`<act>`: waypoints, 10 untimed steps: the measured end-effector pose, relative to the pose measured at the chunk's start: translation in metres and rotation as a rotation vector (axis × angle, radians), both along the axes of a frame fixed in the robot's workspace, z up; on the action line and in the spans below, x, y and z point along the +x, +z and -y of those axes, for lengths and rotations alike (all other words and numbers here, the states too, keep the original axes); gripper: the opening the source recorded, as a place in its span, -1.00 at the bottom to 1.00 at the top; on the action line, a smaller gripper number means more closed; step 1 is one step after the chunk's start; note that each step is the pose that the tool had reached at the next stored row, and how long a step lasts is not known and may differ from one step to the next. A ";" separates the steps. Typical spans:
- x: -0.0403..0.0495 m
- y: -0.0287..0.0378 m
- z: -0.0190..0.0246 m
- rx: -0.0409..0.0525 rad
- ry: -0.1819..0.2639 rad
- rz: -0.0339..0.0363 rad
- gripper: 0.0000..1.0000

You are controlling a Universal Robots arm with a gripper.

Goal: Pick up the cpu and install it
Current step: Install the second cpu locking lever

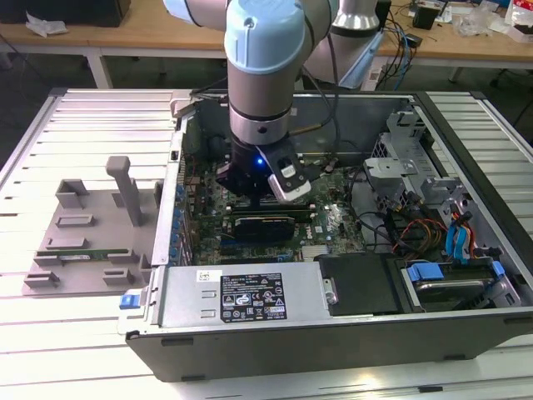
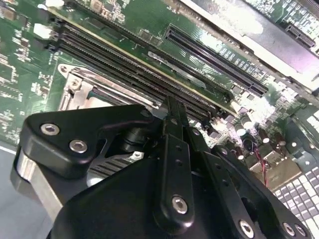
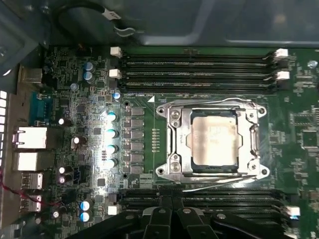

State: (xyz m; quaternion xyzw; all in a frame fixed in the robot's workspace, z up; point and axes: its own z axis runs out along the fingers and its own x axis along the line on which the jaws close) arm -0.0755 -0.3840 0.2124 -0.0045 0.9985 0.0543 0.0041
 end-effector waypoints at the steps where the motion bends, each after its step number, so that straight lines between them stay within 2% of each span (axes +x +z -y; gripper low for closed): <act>1: -0.0012 -0.0028 -0.0010 0.0016 0.010 0.0000 -0.79; 4: -0.0050 -0.0073 -0.0050 0.0076 0.039 0.0000 -0.79; 9: -0.0065 -0.0109 -0.0101 0.0127 0.069 0.0003 -0.79; 10: -0.0070 -0.0122 -0.0123 0.0136 0.082 -0.0003 -0.79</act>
